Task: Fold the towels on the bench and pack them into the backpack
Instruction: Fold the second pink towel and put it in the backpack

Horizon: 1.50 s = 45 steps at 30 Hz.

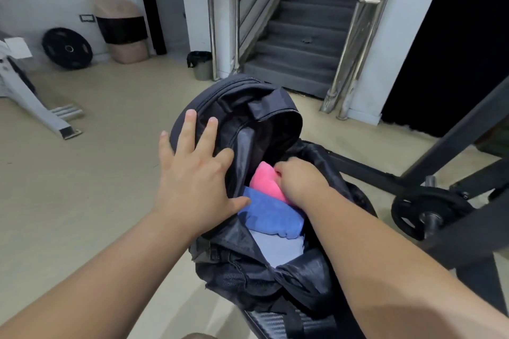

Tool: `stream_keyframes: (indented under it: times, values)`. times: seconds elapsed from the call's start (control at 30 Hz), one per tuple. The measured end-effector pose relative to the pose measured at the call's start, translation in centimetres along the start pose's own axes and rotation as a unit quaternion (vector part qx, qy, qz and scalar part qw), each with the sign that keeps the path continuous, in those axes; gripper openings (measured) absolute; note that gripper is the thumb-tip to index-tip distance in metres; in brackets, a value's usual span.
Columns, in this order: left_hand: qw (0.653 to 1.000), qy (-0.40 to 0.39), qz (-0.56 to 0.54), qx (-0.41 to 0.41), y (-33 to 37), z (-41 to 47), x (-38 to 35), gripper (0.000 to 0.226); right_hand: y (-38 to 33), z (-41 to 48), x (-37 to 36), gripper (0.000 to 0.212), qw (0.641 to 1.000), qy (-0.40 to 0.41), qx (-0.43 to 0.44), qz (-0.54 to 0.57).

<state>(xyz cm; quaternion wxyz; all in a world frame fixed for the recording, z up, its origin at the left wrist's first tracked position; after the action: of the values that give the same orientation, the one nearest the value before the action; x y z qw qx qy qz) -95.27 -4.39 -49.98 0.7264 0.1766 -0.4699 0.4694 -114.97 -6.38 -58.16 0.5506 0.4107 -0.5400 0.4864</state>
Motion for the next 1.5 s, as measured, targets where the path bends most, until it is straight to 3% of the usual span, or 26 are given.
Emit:
stream_keyframes:
  times: [0.13, 0.2, 0.3, 0.4, 0.6, 0.83, 1.0, 1.13, 1.2, 1.3, 1.5]
  values:
    - [1.000, 0.016, -0.003, -0.018, 0.9, 0.1, 0.5, 0.077, -5.2, -2.6, 3.1, 0.019, 0.967, 0.151, 0.139, -0.153]
    - [0.999, 0.030, -0.004, -0.024, 1.2, 0.0, 0.8, 0.075, -5.3, -3.9, 2.6, 0.032, 0.983, 0.098, 0.094, -0.126]
    - [0.999, 0.040, -0.005, -0.033, 1.6, -0.6, 1.2, 0.072, -3.0, -5.5, -0.6, 0.077, 0.995, -0.089, -0.026, -0.041]
    - [0.999, 0.039, -0.005, -0.035, 2.2, -1.1, 1.2, 0.067, -1.1, -5.7, -2.9, 0.082, 0.980, -0.170, -0.086, 0.060]
    - [0.998, 0.050, -0.021, -0.031, 2.1, -1.1, 0.6, 0.065, -2.6, -4.7, -4.8, 0.086, 0.979, -0.201, -0.045, 0.006]
    - [0.999, 0.040, -0.028, -0.022, 1.4, -1.1, 0.0, 0.060, -0.5, -5.1, -5.7, 0.089, 0.970, -0.229, -0.076, 0.042]
    - [0.999, 0.039, -0.019, -0.030, 1.5, -1.6, 0.7, 0.057, -1.4, -5.8, -4.1, 0.082, 0.985, -0.166, -0.027, -0.021]
    - [0.997, 0.058, -0.012, -0.045, 1.9, -1.9, 1.7, 0.046, -3.1, -6.6, -1.1, 0.073, 0.993, -0.109, 0.053, 0.012]
    - [0.996, 0.067, -0.012, -0.054, 2.2, -2.0, 1.9, 0.041, -3.9, -7.5, -1.5, 0.073, 0.986, -0.153, 0.073, 0.006]
    - [0.995, 0.066, -0.006, -0.068, 2.4, -2.0, 2.0, 0.047, -3.4, -8.2, -4.2, 0.078, 0.968, -0.249, 0.025, -0.026]
    - [0.995, 0.071, 0.007, -0.072, 2.2, -2.0, 2.2, 0.052, -1.7, -6.3, -5.4, 0.112, 0.961, -0.267, -0.038, -0.062]
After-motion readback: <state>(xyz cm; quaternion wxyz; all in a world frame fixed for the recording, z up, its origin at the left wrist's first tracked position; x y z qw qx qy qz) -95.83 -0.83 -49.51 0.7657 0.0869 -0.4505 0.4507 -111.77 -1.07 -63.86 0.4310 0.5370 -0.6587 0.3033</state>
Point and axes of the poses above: each hand's wrist, its own z-axis towards the middle knuckle, its own x-axis out of the back of the hand, y = z × x, the point moved 8 cm from there along z, towards the middle knuckle, and after that the axes turned 5 degrees about y, right-handed, at the moved point
